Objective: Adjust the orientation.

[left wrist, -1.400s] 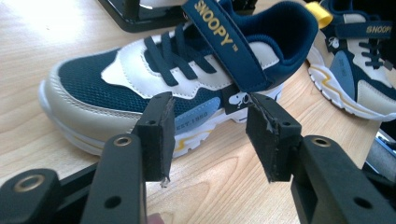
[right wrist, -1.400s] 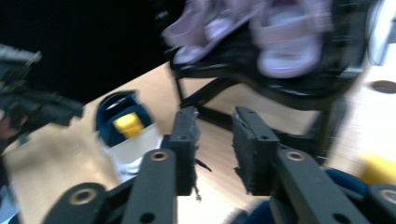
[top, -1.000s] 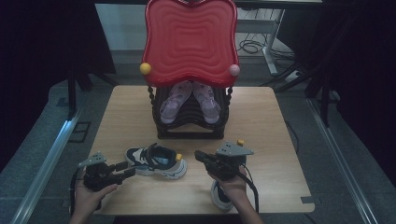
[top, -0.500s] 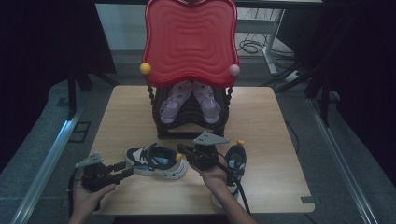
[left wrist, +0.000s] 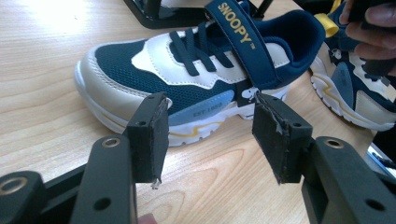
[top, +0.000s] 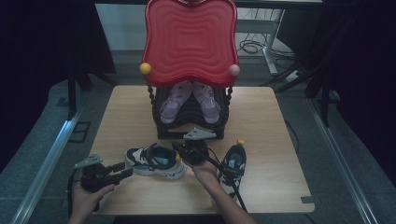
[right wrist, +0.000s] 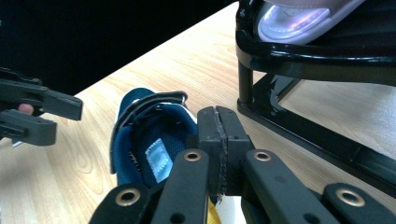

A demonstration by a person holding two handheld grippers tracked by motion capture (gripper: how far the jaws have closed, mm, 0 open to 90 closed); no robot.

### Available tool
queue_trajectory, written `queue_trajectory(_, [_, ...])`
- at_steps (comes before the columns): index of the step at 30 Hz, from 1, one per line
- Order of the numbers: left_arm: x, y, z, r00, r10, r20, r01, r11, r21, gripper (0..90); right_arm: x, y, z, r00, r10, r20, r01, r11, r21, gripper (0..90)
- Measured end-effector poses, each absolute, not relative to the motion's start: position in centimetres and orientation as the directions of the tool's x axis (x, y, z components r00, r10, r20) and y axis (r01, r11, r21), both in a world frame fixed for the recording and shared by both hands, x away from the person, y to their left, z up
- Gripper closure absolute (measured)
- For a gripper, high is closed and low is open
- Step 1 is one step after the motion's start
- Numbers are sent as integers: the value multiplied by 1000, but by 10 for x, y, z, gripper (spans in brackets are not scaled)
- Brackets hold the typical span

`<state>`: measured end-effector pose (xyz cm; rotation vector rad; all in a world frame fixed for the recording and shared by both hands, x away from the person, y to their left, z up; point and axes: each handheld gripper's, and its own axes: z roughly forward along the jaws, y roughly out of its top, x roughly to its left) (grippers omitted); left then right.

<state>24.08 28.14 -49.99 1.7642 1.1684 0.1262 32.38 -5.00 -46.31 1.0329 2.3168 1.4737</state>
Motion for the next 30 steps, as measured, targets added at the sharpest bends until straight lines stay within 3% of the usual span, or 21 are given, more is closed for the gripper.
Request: queue_trajectory(30, [239, 294, -499, 492, 769, -408, 633, 6, 774, 461, 320, -46, -474, -747, 640, 180, 462, 305, 833, 895])
